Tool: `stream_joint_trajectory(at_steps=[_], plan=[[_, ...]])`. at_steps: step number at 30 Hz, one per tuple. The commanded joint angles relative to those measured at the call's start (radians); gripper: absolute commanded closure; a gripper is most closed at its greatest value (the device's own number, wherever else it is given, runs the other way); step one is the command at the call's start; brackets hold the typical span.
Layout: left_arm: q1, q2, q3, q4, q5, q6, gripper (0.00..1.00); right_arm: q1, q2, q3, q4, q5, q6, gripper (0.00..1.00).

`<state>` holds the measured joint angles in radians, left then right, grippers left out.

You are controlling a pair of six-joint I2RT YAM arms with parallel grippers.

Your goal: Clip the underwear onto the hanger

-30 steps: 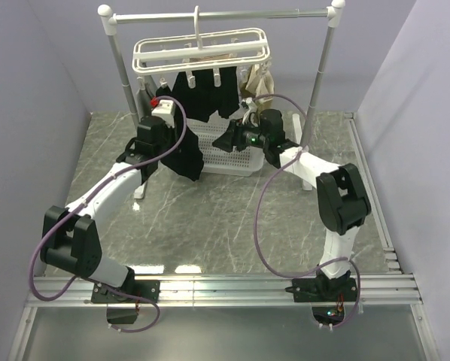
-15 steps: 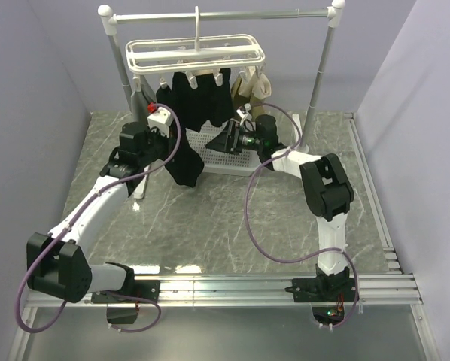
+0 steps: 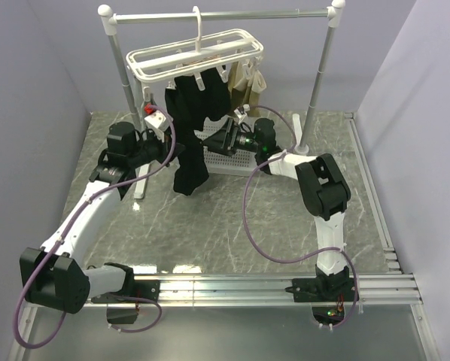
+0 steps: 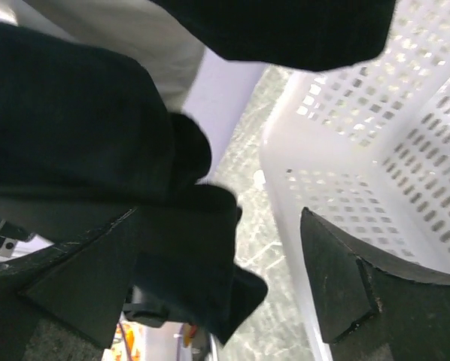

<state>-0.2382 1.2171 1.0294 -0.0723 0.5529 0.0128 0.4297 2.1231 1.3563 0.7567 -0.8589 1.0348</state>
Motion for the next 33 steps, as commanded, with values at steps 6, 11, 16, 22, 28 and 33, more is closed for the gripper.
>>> stream_joint_trajectory(at_steps=[6, 11, 16, 22, 28, 33], plan=[[0.023, -0.042, 0.043, 0.032, 0.202, 0.016, 1.0, 0.017, 0.026, -0.017, 0.36, -0.045, 0.25, 0.07], [0.028, -0.039, 0.055, 0.026, 0.202, 0.018, 1.0, 0.032, 0.038, -0.026, 0.52, -0.08, 0.341, 0.08], [0.031, -0.037, 0.057, 0.032, 0.208, 0.007, 1.0, 0.043, 0.061, -0.01, 0.535, -0.086, 0.363, 0.1], [0.048, -0.033, 0.066, 0.046, 0.203, -0.005, 1.0, 0.043, 0.061, -0.029, 0.546, -0.094, 0.37, 0.14], [0.057, -0.03, 0.069, 0.049, 0.236, -0.007, 1.0, 0.044, 0.052, -0.072, 0.512, -0.091, 0.329, 0.09], [0.059, -0.034, 0.063, 0.049, 0.24, -0.007, 1.0, 0.046, 0.048, -0.066, 0.572, -0.095, 0.36, 0.32]])
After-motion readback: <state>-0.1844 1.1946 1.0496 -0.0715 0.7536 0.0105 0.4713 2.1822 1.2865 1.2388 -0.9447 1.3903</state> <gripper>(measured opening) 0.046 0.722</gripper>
